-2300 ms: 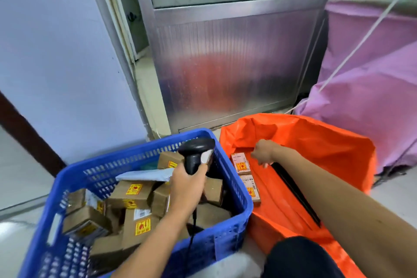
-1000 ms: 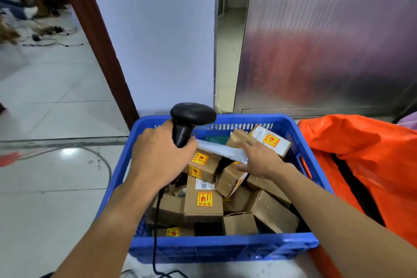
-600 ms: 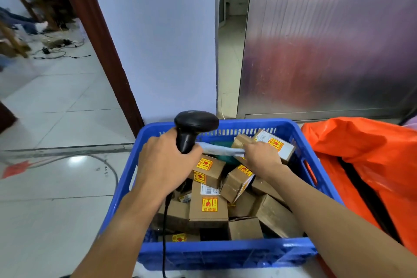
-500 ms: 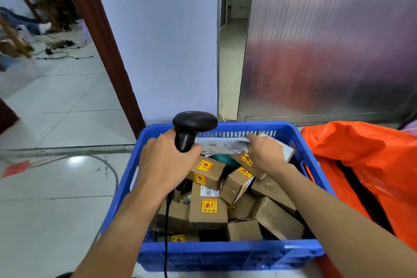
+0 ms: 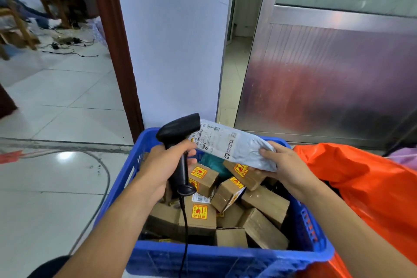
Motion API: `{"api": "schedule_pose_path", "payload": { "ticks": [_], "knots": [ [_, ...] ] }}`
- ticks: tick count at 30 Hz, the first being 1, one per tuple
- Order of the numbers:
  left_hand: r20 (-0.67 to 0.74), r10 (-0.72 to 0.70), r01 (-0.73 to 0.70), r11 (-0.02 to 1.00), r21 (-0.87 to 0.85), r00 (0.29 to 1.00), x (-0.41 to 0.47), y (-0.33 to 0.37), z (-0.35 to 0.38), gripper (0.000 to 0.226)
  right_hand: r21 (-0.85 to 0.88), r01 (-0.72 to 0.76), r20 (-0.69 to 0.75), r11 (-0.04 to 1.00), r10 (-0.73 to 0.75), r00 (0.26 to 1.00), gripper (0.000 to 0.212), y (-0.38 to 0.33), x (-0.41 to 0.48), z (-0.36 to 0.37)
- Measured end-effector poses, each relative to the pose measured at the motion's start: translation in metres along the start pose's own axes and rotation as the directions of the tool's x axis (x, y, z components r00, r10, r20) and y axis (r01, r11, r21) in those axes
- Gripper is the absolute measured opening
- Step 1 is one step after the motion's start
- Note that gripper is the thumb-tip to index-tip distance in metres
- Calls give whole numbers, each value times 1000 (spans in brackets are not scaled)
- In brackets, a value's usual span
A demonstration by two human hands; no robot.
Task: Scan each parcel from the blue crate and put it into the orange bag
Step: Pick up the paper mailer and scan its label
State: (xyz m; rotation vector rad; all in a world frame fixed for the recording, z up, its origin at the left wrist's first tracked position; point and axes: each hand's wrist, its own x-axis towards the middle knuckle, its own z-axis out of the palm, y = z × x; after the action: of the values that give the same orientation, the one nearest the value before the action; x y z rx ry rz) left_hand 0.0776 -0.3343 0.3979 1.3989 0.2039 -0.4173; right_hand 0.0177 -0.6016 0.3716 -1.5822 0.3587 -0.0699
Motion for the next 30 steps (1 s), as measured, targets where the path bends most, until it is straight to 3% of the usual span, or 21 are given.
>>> {"api": "schedule_pose_path", "payload": {
  "ticks": [5,9,13,16,21,26,30],
  "knots": [
    [70,-80,90,983,-159,994,3,0,1,14,169,-51,124,984,30,992,30,-13,-19,-5],
    [124,-151,172,968,-181,981,-6,0,6,14,276,-67,185,959,15,983,38,-18,-27,-7],
    [242,-210,242,963,-115,947,-15,-2,10,21,283,-71,255,956,-4,967,40,-21,-34,-1],
    [234,-209,228,972,-56,949,-16,-4,15,19,293,-86,285,952,-1,959,41,-18,-35,2],
    [219,-175,213,963,-164,960,-15,-7,18,21,279,-144,413,949,17,910,53,-13,-36,7],
    [151,-136,172,952,-255,979,-11,-5,17,16,37,-222,548,974,166,820,52,-4,-38,14],
    [113,-78,104,965,-241,990,-8,-5,14,17,-279,-142,594,950,287,752,48,-3,-38,17]
  ]
}}
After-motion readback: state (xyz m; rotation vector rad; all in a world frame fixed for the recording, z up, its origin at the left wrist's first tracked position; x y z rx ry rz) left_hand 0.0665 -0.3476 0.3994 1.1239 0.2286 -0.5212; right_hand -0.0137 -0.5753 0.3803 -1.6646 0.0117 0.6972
